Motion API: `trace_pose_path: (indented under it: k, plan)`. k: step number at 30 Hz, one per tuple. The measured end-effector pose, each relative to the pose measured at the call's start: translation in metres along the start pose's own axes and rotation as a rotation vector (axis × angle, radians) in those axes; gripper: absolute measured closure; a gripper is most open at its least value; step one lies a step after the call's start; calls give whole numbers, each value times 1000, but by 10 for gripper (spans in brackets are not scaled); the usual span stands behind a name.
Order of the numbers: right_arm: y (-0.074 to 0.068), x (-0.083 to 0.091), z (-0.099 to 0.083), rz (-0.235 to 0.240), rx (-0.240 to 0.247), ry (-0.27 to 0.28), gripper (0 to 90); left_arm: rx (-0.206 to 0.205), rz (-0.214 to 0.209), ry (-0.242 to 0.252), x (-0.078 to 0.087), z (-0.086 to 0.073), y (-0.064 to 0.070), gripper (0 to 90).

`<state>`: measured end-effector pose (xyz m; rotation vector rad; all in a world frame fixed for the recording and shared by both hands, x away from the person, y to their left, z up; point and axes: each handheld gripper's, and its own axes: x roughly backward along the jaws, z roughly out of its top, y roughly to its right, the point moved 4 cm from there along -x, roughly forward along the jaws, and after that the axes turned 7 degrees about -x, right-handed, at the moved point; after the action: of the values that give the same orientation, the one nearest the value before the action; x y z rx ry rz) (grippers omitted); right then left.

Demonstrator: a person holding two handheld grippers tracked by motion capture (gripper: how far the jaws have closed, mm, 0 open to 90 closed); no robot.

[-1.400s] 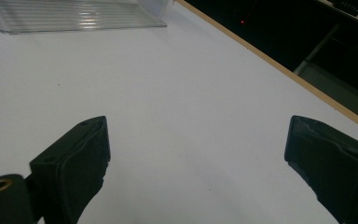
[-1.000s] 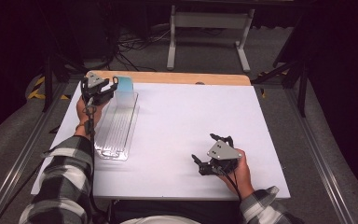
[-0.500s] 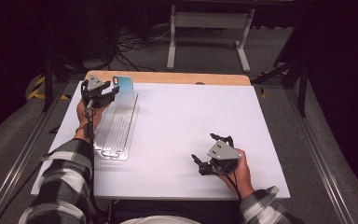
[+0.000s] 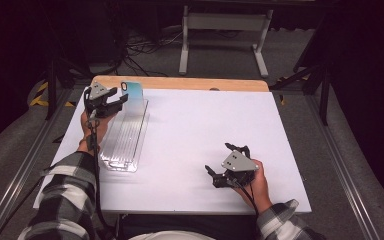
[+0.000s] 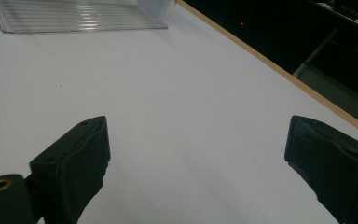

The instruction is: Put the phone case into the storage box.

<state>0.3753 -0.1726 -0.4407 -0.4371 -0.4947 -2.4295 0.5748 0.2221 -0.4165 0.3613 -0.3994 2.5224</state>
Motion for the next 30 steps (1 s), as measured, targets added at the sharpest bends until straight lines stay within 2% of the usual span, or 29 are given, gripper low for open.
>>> trace_pose_path:
  k: [4,8,12,17,20,23,27,30]
  plan:
    - [0,1,0,0,-2,3,73,-20,-9,21,6,3,4,448]
    - [0,1,0,3,-1,3,73,-4,-28,43,11,3,7,431]
    - [0,1,0,4,0,3,73,-19,-35,58,17,5,10,416]
    - [0,0,0,6,1,1,73,-14,-55,60,21,4,14,396]
    - [-1,0,0,7,5,2,73,-30,-59,61,23,4,17,372]
    - [-1,0,0,6,5,2,74,-28,-80,57,25,4,20,357]
    - [-1,1,0,9,6,3,74,-38,-77,76,28,5,24,347]
    - [-1,1,1,10,6,4,74,-29,-107,89,30,6,28,304]
